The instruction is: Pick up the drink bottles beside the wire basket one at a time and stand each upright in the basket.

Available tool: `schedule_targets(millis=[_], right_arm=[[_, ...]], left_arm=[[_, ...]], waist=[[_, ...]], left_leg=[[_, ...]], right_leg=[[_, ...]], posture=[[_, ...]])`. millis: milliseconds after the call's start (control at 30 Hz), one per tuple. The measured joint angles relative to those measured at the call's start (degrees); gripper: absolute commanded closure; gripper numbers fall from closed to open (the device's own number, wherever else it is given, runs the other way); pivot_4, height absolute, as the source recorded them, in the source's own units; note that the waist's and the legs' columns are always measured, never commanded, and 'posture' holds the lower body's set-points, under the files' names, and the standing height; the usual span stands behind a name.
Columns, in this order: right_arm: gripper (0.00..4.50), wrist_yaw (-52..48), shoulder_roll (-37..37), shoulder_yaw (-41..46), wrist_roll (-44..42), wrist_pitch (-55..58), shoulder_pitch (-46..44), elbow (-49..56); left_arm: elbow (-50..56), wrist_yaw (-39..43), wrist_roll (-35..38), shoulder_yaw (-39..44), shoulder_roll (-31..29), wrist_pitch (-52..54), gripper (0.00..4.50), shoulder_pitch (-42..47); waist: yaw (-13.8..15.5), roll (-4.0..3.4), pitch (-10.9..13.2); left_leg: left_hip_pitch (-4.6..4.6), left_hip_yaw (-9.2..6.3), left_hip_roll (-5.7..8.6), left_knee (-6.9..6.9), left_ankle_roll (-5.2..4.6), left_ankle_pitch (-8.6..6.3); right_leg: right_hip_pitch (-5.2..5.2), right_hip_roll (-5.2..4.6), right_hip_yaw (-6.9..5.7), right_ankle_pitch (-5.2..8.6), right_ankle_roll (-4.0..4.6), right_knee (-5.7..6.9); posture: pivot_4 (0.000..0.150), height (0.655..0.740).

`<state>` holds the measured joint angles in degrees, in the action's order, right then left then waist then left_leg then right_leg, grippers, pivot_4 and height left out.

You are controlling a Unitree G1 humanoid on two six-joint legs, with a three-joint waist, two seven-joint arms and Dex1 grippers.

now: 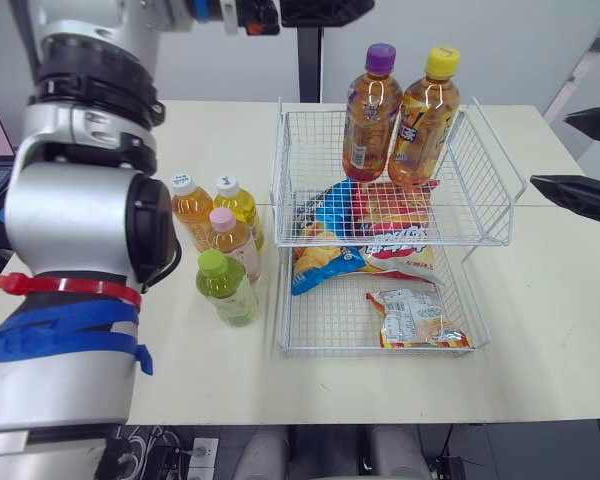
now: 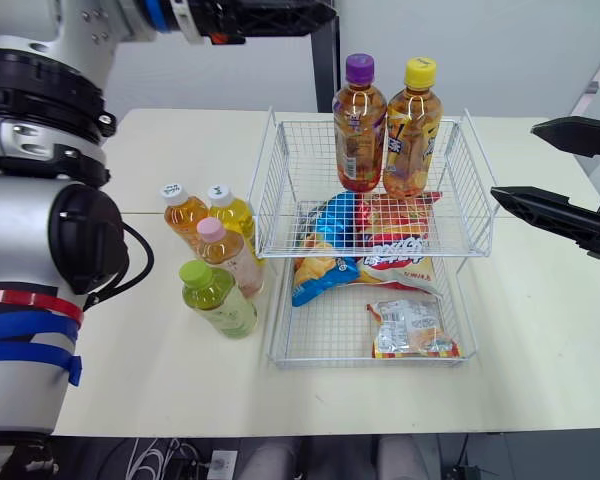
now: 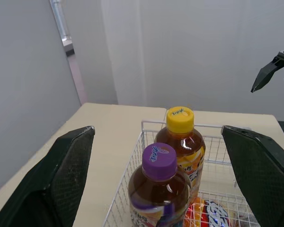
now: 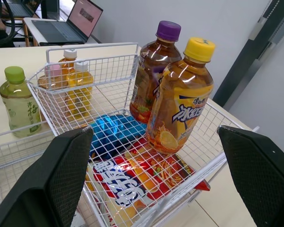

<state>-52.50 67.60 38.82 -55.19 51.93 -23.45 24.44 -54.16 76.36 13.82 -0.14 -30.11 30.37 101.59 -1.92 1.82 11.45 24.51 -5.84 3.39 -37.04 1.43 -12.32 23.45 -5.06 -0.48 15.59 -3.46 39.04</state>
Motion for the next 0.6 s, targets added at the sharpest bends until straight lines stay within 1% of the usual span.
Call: schedule_targets(millis=[100,200,367,500,600], right_arm=[[0.00,-0.50,0.32,-2.16,-0.04,-0.91,-0.71,-0.21],[0.00,-1.62,0.65,-6.31,-0.16,-2.28,-4.41,-1.12],[0.00,-4.75,-0.51,-17.61,-0.62,-4.39,-15.26,-3.02],[0.00,-6.77,-3.88,-25.05,0.02,-4.54,-21.24,-5.73],[0.00,-8.53,-7.06,-29.75,1.60,-5.38,-24.66,-7.37]], left_arm=[[6.14,-2.28,0.34,1.20,-3.13,2.42,0.04,-2.58],[13.34,-6.25,1.00,3.88,-8.03,6.51,0.04,-7.73],[30.20,-14.54,4.31,10.79,-14.71,17.10,0.04,-20.32],[43.04,-17.54,7.83,16.12,-21.77,25.89,0.04,-31.91],[50.56,-19.49,9.20,20.76,-26.86,29.36,0.04,-41.73]], waist=[[-0.15,-0.02,-0.01],[-0.92,-0.08,-0.02],[-1.36,-0.08,-0.03],[-1.35,-0.08,-0.03],[-1.32,-0.09,-0.03]], left_leg=[[-0.08,0.00,-0.02,0.00,0.00,0.00],[-0.15,-0.14,-0.07,0.03,0.00,0.00],[-0.13,-0.29,-0.08,0.01,0.01,0.00],[-0.13,-0.31,-0.07,0.01,0.02,0.01],[-0.15,-0.29,-0.07,0.01,0.02,0.01]], right_leg=[[-0.02,0.00,0.06,0.00,0.00,0.04],[-0.02,0.02,0.13,0.00,0.00,0.07],[-0.03,0.03,0.10,0.00,0.01,0.01],[-0.02,0.03,0.10,-0.01,0.01,0.02],[-0.02,0.03,0.12,-0.01,0.02,0.05]], posture=[[0.150,0.7400],[0.150,0.7400],[0.150,0.7400],[0.150,0.7400],[0.150,0.7400]])
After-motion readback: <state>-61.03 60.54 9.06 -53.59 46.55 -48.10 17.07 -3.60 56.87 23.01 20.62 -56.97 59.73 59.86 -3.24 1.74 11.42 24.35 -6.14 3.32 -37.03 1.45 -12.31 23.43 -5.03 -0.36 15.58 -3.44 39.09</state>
